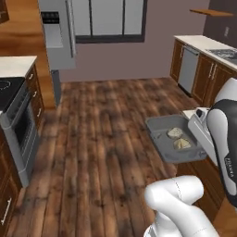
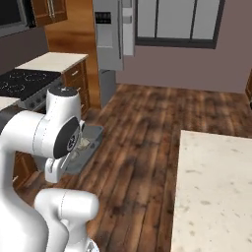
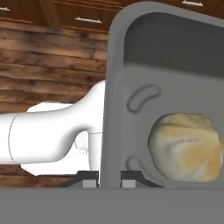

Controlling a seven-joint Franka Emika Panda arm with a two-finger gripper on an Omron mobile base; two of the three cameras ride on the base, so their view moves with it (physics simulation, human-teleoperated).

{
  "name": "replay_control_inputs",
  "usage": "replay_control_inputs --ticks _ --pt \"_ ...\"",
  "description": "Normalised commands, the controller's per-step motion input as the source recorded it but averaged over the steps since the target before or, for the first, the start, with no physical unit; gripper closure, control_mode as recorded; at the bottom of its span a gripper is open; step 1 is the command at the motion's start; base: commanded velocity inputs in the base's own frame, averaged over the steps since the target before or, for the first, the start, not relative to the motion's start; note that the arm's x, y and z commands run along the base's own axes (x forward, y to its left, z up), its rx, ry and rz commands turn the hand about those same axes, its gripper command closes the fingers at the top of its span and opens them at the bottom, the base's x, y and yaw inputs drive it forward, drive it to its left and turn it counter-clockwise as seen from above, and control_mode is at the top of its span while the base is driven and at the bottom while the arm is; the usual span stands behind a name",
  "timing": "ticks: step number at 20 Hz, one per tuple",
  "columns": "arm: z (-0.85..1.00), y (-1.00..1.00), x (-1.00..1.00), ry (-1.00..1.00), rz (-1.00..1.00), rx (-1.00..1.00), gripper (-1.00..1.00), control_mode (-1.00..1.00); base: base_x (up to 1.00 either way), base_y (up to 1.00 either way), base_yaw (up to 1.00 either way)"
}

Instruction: Place two dumplings into each of the tupperware containers and then place the containers in the fridge.

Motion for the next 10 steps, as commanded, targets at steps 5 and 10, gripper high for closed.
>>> replay_control_inputs --ticks 5,10 --pt "0.00 0.00 0.00 0.00 0.00 0.00 1.00 1.00 1.00 0.05 -0.02" --pt "0.00 0.00 0.00 0.00 0.00 0.00 1.00 1.00 1.00 0.22 0.00"
